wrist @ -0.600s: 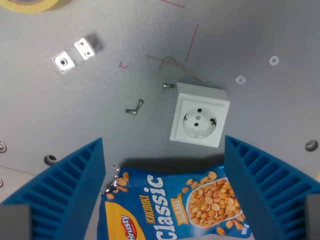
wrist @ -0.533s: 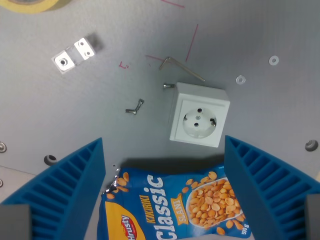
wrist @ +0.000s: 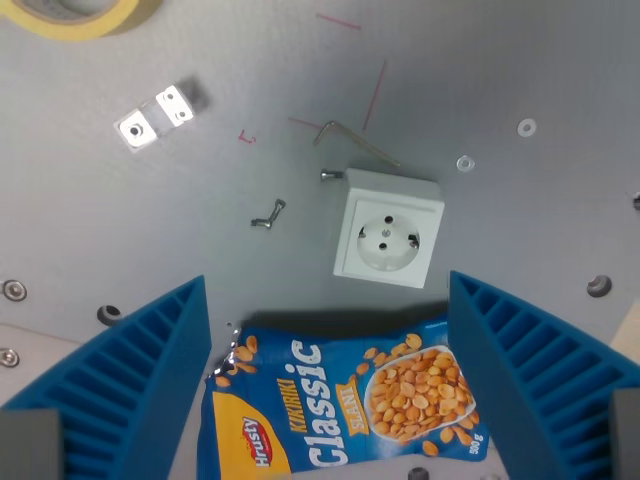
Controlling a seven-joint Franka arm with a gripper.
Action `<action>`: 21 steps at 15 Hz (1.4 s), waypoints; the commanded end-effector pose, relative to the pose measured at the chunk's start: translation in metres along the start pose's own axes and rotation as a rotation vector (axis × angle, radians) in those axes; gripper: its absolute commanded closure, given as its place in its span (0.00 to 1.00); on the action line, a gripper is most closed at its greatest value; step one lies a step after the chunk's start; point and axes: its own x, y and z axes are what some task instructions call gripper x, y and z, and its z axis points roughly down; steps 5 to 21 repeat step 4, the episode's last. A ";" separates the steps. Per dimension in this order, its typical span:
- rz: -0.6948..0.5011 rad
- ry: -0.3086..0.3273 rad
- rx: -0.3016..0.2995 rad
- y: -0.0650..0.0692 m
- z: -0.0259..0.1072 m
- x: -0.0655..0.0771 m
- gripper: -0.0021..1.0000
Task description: Move in base positive z
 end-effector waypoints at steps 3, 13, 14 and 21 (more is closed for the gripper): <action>-0.001 -0.011 0.003 -0.002 -0.030 -0.004 0.00; -0.001 -0.011 0.003 -0.002 -0.035 -0.003 0.00; -0.001 -0.011 0.003 -0.002 -0.035 -0.003 0.00; -0.001 -0.011 0.003 -0.002 -0.035 -0.003 0.00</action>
